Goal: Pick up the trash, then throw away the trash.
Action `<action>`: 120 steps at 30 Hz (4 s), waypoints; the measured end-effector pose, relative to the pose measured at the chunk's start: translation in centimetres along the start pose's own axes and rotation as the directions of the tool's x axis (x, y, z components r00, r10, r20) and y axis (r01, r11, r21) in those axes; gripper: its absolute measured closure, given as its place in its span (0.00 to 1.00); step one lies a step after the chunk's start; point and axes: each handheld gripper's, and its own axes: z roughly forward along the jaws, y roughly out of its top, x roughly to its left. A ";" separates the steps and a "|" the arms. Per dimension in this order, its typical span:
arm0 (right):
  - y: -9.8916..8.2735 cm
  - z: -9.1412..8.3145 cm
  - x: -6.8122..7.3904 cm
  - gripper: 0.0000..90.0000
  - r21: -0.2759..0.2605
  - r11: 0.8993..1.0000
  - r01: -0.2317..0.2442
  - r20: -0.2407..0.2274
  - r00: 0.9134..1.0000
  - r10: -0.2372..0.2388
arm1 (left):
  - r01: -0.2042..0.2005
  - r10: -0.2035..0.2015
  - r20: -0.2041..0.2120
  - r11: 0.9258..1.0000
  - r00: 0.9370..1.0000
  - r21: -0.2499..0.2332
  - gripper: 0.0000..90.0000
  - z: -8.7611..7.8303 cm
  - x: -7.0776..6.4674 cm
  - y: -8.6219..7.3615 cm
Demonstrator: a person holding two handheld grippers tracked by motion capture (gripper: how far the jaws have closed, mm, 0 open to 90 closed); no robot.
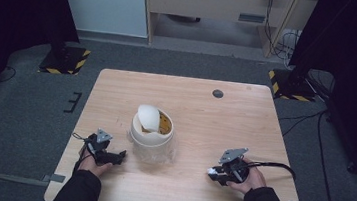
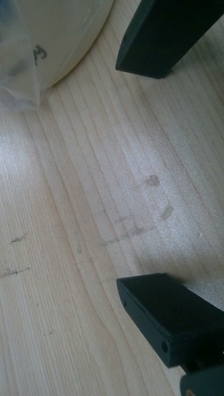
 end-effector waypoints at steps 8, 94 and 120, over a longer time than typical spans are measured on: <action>0.4 -1.1 -0.2 0.73 -0.076 0.996 -0.037 -0.020 0.999 0.035 | 0.000 0.000 0.000 1.000 1.000 0.000 0.00 0.0 0.0 0.0; 12.8 -11.0 -1.9 0.72 -0.641 0.767 -0.023 0.033 0.998 0.058 | 0.000 0.000 0.001 1.000 1.000 0.000 0.00 0.0 0.0 0.0; 16.9 -7.3 -0.7 0.72 -0.634 0.774 -0.009 -0.013 1.000 0.001 | 0.000 0.000 0.001 1.000 1.000 0.000 0.00 0.0 0.0 0.0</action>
